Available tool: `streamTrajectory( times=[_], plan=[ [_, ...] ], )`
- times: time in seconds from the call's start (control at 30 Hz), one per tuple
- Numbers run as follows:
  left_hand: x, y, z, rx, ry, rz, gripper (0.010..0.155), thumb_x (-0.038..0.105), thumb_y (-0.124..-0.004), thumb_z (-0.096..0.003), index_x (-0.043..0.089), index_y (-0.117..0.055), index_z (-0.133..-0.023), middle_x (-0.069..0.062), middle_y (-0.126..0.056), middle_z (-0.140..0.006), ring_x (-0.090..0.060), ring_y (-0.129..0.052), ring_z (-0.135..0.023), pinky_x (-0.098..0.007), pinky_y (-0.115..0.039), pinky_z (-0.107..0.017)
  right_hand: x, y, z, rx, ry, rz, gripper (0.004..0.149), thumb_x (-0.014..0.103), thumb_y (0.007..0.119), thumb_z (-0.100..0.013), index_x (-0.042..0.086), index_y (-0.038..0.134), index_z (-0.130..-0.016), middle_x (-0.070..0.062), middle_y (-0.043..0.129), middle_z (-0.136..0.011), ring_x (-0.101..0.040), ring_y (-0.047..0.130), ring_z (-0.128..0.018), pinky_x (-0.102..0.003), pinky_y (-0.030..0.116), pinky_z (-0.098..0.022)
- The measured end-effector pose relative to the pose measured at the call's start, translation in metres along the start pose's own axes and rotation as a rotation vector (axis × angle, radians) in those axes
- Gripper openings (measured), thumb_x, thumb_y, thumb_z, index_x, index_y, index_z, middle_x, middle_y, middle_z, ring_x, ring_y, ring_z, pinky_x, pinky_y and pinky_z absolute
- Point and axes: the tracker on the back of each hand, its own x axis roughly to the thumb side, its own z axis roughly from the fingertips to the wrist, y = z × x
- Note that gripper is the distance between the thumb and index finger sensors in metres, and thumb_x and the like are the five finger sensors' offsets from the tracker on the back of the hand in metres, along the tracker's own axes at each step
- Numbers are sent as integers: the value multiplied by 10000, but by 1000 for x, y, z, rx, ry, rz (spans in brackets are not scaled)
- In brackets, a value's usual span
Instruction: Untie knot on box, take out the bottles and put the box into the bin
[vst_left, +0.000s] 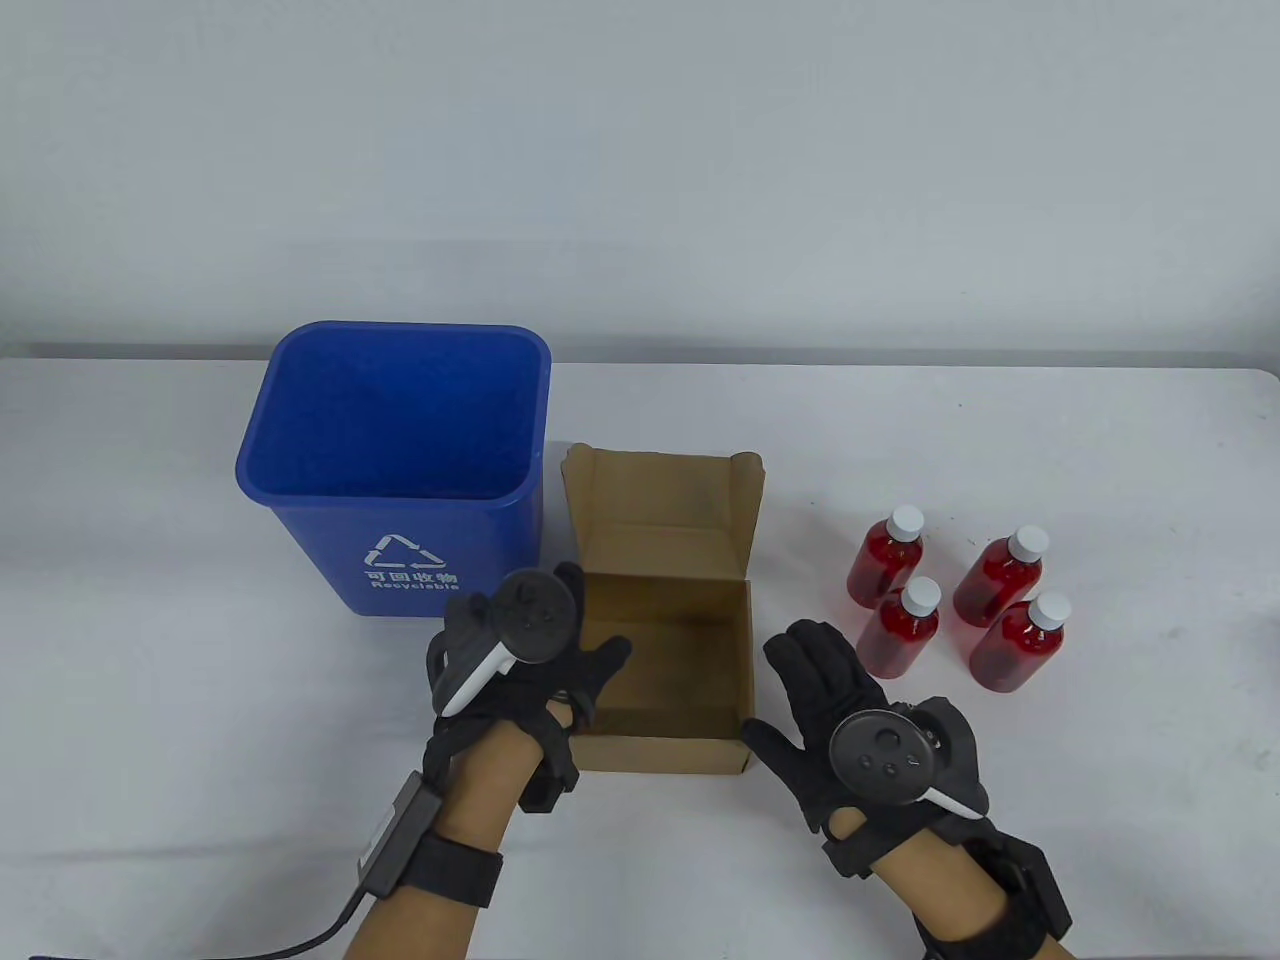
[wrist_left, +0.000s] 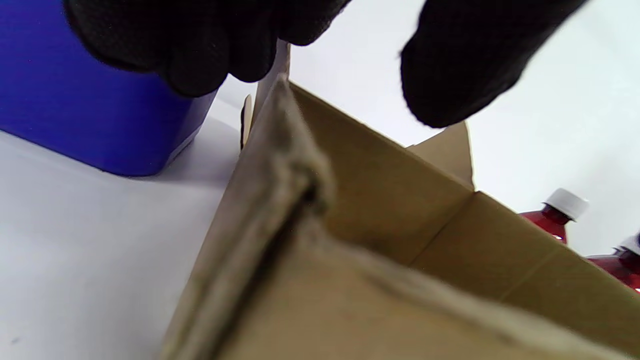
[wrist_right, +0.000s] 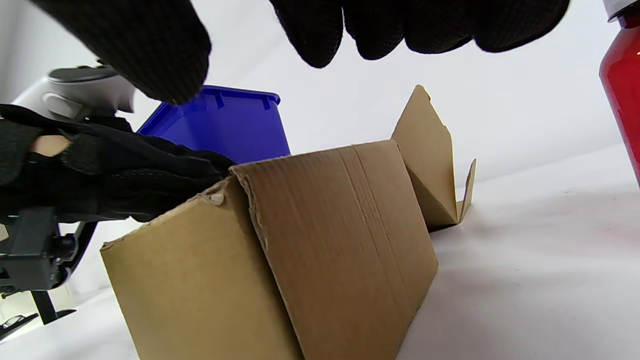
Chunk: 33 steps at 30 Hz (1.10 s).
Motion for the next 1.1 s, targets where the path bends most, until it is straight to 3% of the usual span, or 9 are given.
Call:
streamTrajectory(
  times=[0.37,0.53,0.63,0.77,0.9,0.97,1.1],
  plan=[
    [-6,-4,-26,-97,164,89,896,530,-774,-495,61,-336,-1120,-259,-505,-1087,-508,-756,-873,-609,-686,-604,-1,-3,1,8,-12,-26,751,492,702,-502,3,465,-1021,-271,383,-1048,-607,478,-917,-677,526,-594],
    [-12,-11,-34,-136,220,138,849,507,-754,-509,72,-354,-1120,-240,-631,-1037,-451,-881,-744,-562,-758,-533,-1,-1,2,17,-19,-25,751,493,701,-502,3,466,-1020,-271,385,-1048,-607,480,-917,-676,529,-593],
    [-17,-14,-38,-167,247,195,777,413,-736,-535,95,-333,-1119,-221,-744,-950,-404,-960,-623,-529,-808,-476,0,0,2,19,-24,-26,749,492,701,-502,4,468,-1020,-271,389,-1047,-605,486,-916,-675,533,-592],
    [-22,-17,-37,-258,269,151,794,345,-751,-545,247,-214,-1121,-172,-819,-844,-370,-1023,-497,-470,-878,-402,0,-1,2,13,-28,-33,747,492,700,-502,5,471,-1019,-270,393,-1047,-604,493,-915,-674,538,-592],
    [-29,-17,-32,-285,303,149,854,358,-753,-541,292,-118,-1110,-101,-831,-781,-300,-1082,-434,-389,-943,-312,0,-1,2,9,-30,-37,742,491,698,-504,6,474,-1018,-268,398,-1047,-601,500,-915,-672,542,-591],
    [-33,-18,-30,-281,309,186,832,360,-757,-545,306,-162,-1124,-93,-811,-797,-304,-1084,-407,-372,-948,-274,0,-1,2,8,-31,-38,741,491,698,-503,6,477,-1017,-270,399,-1046,-601,505,-913,-672,545,-591],
    [-38,-20,-26,-306,313,255,771,352,-750,-548,334,-224,-1112,-113,-620,-1014,-339,-1049,-381,-327,-958,-224,0,-2,3,4,-33,-43,740,492,696,-503,6,479,-1017,-267,401,-1047,-599,509,-913,-671,549,-590]
  ],
)
